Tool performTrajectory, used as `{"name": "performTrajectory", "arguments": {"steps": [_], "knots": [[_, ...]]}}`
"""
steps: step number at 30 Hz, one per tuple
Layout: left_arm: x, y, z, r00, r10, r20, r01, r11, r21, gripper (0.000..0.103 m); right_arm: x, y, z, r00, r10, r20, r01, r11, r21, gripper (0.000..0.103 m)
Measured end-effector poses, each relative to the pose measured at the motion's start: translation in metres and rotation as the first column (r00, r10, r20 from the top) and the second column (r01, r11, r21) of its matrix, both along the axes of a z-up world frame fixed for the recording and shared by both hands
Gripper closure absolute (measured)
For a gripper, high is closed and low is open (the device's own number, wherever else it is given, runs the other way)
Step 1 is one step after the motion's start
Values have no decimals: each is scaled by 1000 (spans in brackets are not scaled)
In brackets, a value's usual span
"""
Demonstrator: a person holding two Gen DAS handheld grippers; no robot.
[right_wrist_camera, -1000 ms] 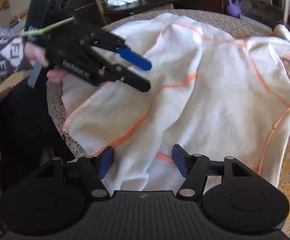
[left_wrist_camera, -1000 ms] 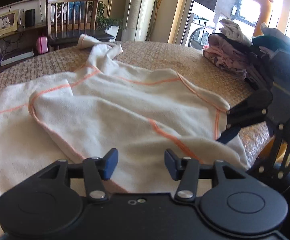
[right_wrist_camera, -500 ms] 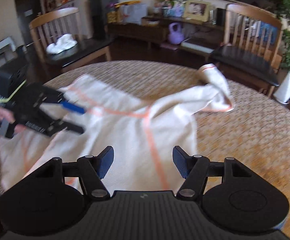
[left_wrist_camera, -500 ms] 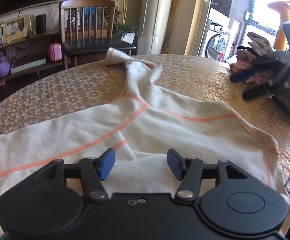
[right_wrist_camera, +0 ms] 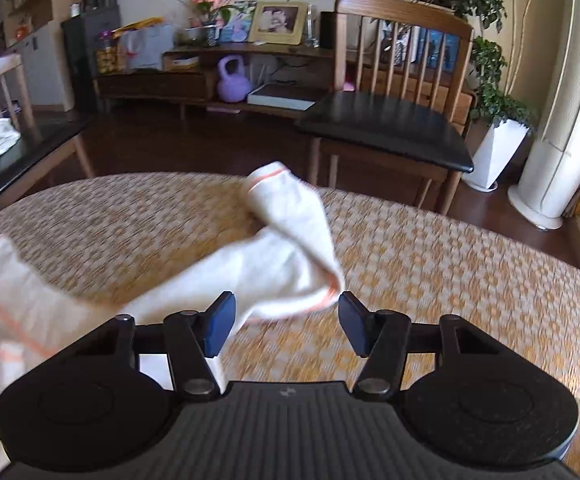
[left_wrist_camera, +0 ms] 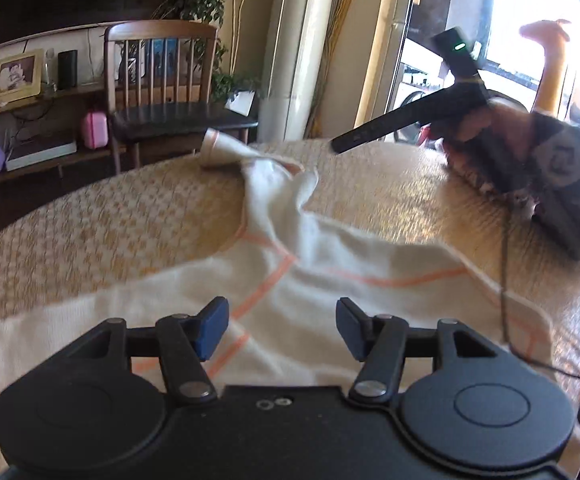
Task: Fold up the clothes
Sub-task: 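Move the right gripper to the bunched cloth corner and close on it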
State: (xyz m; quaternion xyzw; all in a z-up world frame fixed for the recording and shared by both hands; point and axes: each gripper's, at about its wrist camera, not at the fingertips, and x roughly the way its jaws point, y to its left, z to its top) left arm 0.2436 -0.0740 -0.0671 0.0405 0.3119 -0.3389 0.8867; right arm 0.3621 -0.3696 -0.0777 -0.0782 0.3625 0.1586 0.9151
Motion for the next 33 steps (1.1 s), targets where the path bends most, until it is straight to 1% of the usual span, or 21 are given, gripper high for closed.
{"name": "performTrajectory", "arguments": {"steps": [3, 4, 5, 7, 10, 12, 15, 18, 22, 23, 25, 27, 28, 29, 31, 33], "knots": [[18, -8, 1, 999, 3, -32, -4, 1000, -18, 0, 28, 6, -12, 1000, -26, 5, 26, 999, -28, 57], [24, -11, -1, 999, 3, -46, -4, 1000, -24, 0, 35, 7, -17, 999, -40, -1, 39, 999, -35, 63], [28, -14, -5, 999, 1, -54, -2, 1000, -26, 0, 41, 6, -22, 999, -53, -6, 53, 998, -40, 72], [36, -20, -12, 998, -4, -70, 2, 1000, -29, 0, 52, 4, -32, 996, -88, -22, 86, 995, -58, 72], [44, -33, -22, 997, -24, -70, 23, 1000, -16, 0, 65, 1, -43, 995, -95, -37, 93, 993, -68, 72], [48, -40, -28, 998, -30, -58, 30, 1000, 5, 0, 71, 1, -47, 995, -96, -31, 93, 993, -74, 72], [56, -48, -39, 998, -12, -65, 15, 999, 44, 0, 80, 4, -53, 995, -94, -28, 91, 992, -83, 72], [59, -49, -46, 997, -3, -80, 7, 999, 45, 0, 89, 9, -59, 996, -85, -32, 82, 993, -90, 72], [53, -52, -49, 999, -17, -38, 20, 997, 68, 0, 93, 13, -67, 997, -72, -27, 70, 994, -83, 72], [50, -53, -49, 999, -23, -22, 24, 996, 80, 0, 92, 14, -68, 998, -69, -13, 67, 994, -92, 73], [45, -56, -51, 999, -33, 7, 32, 994, 105, 0, 91, 16, -68, 998, -67, -11, 66, 994, -87, 78], [43, -58, -51, 999, -38, 25, 35, 992, 122, 0, 90, 18, -68, 998, -62, -9, 61, 994, -85, 87], [42, -60, -51, 999, -38, 30, 34, 991, 128, 0, 89, 19, -68, 998, -59, -8, 58, 995, -86, 93], [42, -60, -51, 999, -36, 28, 33, 991, 129, 0, 88, 20, -68, 998, -63, 0, 63, 994, -89, 97], [42, -61, -49, 999, -35, 20, 32, 991, 127, 0, 86, 19, -67, 997, -77, 7, 77, 995, -68, 98], [42, -62, -45, 999, -43, 10, 41, 993, 107, 0, 85, 18, -64, 995, -96, 18, 97, 994, -47, 98]]}}
